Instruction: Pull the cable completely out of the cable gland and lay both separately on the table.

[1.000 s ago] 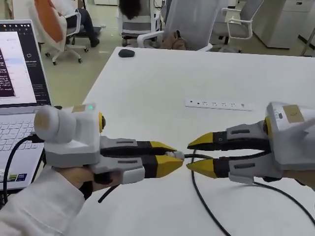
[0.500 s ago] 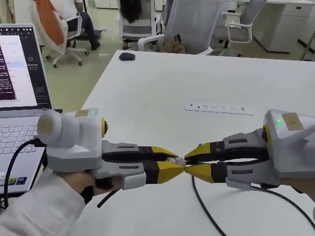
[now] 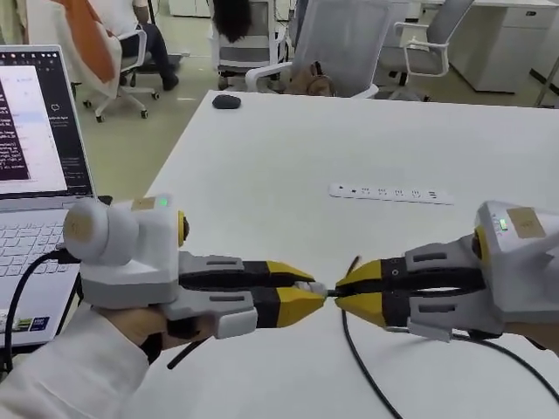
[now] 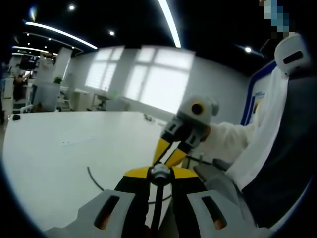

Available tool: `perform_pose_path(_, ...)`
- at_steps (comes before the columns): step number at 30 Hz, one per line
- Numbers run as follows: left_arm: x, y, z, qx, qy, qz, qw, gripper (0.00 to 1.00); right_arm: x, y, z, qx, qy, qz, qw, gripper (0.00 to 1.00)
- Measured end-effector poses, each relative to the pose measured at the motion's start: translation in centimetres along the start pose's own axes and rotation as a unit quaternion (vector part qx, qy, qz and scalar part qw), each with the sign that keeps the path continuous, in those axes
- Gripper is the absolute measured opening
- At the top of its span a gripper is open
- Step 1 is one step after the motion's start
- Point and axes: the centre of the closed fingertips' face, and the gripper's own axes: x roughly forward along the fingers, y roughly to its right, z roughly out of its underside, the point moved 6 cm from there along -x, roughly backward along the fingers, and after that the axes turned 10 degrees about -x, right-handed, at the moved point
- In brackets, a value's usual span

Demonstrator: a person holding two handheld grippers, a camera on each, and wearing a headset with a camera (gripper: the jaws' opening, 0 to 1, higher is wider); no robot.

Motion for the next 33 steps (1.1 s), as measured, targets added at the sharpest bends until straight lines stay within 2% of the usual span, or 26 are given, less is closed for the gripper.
perform_pose_path(9, -0.9, -0.5, -0.2, -0.004, 0.008, -0.014, 0.9999, 0.17, -1.3, -0.1, 1.3, 0.018, -0.018, 0.016, 0.9995, 0.05)
perform_pose_path(19, -1.8, -0.9, -0.7, -0.009, 0.017, -0.024, 0.9995, 0.17, -2.3, -0.1, 2.0, 0.035, -0.024, 0.035, 0.9985, 0.04)
perform_pose_path(26, -1.7, -0.7, -0.7, -0.005, 0.016, -0.018, 0.9997, 0.17, -2.0, -0.2, 2.2, 0.035, -0.03, 0.03, 0.9985, 0.04)
perform_pose_path(33, -1.6, 0.0, -0.8, 0.006, 0.014, -0.002, 0.9999, 0.17, -2.1, -0.2, 2.3, 0.038, -0.028, 0.025, 0.9986, 0.05)
